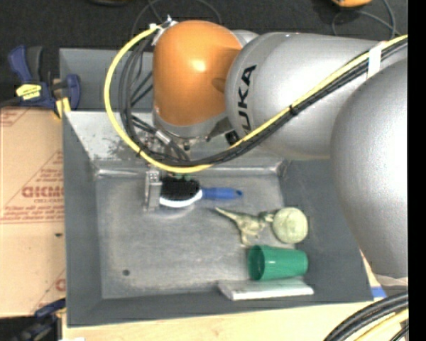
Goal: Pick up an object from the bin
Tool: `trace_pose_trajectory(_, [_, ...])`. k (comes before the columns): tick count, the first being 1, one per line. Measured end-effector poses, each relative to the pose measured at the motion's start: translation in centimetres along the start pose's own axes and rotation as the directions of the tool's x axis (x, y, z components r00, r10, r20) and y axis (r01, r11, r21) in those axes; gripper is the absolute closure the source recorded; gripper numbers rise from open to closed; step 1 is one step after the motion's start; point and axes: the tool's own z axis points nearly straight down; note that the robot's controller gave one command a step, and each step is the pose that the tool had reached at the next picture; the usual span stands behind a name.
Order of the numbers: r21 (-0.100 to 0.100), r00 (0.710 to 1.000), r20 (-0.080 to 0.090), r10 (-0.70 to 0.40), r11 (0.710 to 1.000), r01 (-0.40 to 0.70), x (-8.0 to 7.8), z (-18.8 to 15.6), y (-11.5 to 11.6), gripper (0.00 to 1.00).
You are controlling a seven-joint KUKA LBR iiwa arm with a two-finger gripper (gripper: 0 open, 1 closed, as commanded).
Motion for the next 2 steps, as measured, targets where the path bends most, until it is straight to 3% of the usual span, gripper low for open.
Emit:
trace_pose_trajectory(1, [-0.001, 1.000, 0.007, 0.004, 1.000, -0.004, -0.1, -0.5, -0.1, 0.00])
trace_pose_trajectory(2, [-0.003, 1.000, 0.012, 0.022, 1.000, -0.022, -0.9, 6.1, -4.0, 0.00])
